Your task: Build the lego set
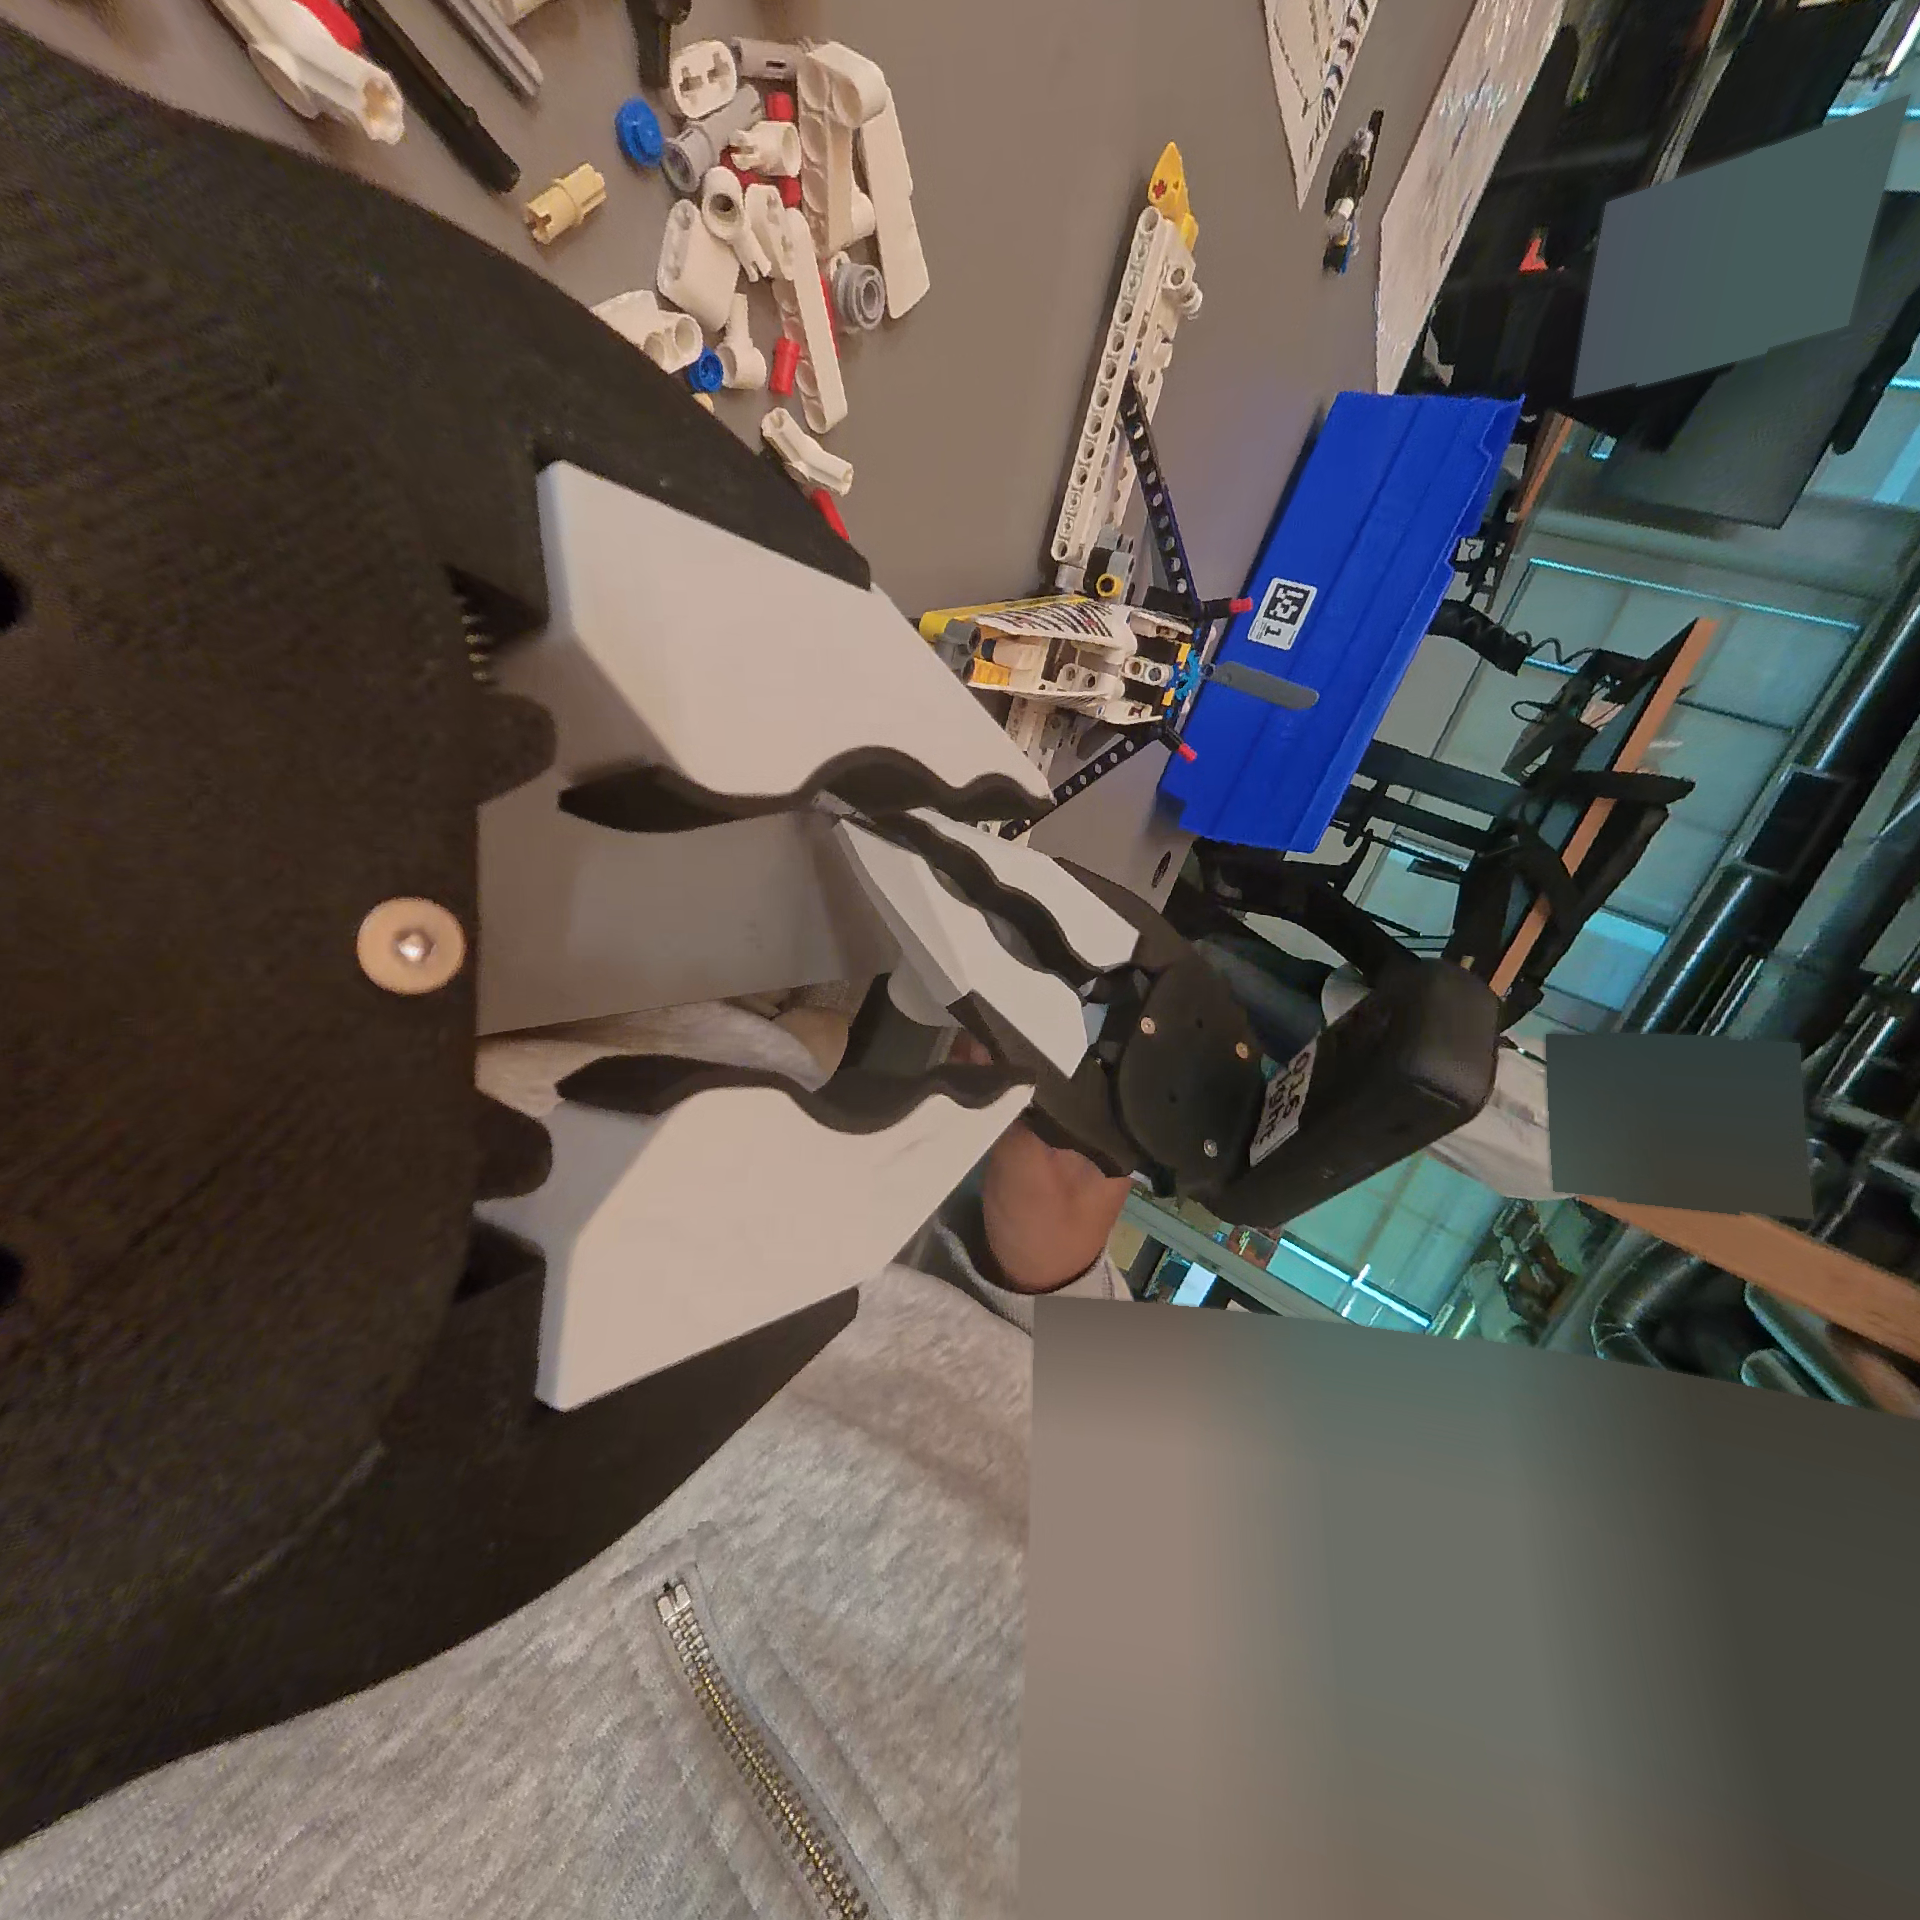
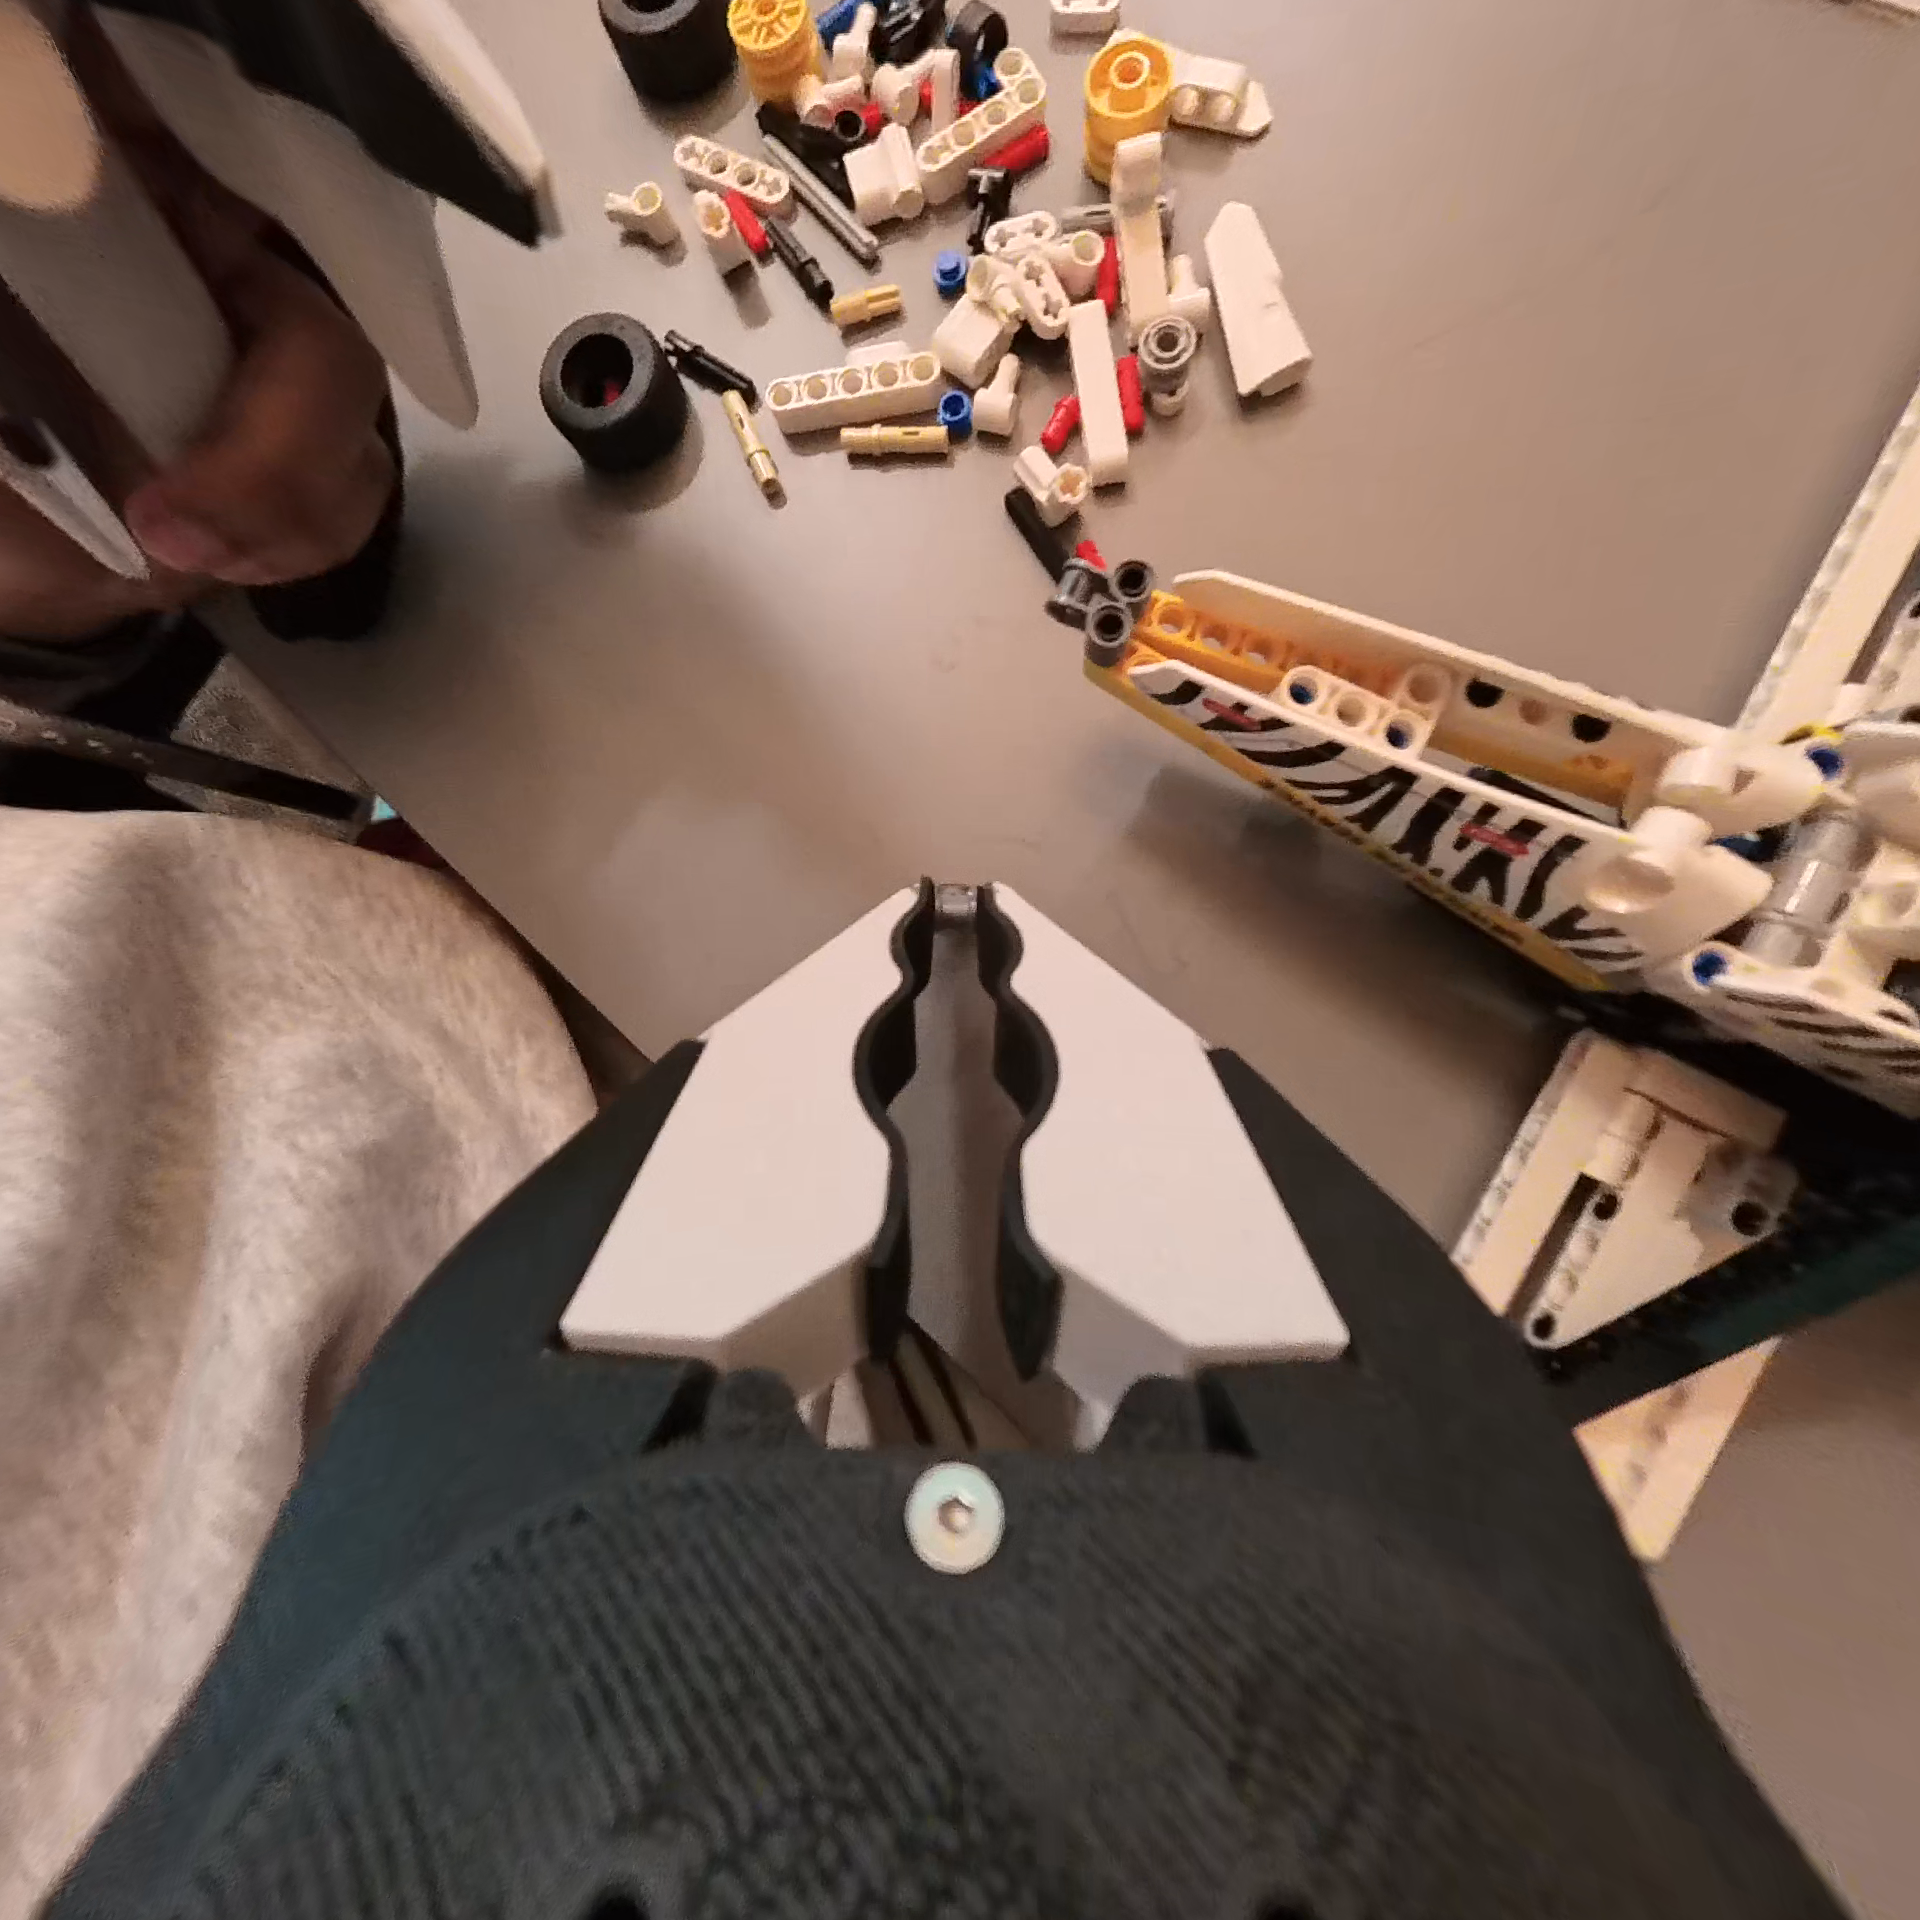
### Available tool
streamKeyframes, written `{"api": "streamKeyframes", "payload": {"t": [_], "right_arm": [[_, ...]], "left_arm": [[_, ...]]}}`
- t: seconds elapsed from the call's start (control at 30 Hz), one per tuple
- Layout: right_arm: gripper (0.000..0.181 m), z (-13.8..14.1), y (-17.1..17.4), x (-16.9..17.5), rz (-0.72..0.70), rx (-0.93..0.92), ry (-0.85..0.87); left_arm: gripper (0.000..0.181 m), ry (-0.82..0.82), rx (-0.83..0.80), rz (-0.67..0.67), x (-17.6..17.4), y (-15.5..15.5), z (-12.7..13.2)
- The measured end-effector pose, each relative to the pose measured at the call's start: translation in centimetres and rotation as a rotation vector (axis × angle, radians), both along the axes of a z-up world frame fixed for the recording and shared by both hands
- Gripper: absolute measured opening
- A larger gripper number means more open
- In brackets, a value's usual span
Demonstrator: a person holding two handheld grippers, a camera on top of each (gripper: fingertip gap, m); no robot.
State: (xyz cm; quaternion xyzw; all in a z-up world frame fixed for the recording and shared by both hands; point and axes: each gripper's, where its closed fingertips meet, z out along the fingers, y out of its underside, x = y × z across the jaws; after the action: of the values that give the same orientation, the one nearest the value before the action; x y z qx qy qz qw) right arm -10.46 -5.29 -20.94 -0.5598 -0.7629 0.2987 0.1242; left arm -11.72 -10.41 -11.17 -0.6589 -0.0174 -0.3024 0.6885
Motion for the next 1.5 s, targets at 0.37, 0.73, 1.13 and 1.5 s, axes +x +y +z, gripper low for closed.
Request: {"api": "streamKeyframes", "payload": {"t": [0.37, 0.73, 1.13, 1.5], "right_arm": [[0.008, -0.1, 0.1, 0.1, -0.012, -0.008, 0.0], [0.01, 0.0, 0.1, 0.1, 0.0, 0.001, 0.002], [0.012, -0.2, -0.1, 0.2, 0.013, 0.001, -0.003], [0.016, -0.3, -0.1, 0.4, 0.018, -0.009, -0.008]], "left_arm": [[0.044, -0.002, -0.001, 0.001, -0.1, 0.0, 0.0], [0.044, -0.005, 0.001, 0.002, -0.1, 0.0, 0.0], [0.044, -0.01, 0.002, 0.002, -0.2, 0.0, 0.0], [0.035, 0.052, 0.092, 0.212, -3.5, -1.8, 1.6]]}}
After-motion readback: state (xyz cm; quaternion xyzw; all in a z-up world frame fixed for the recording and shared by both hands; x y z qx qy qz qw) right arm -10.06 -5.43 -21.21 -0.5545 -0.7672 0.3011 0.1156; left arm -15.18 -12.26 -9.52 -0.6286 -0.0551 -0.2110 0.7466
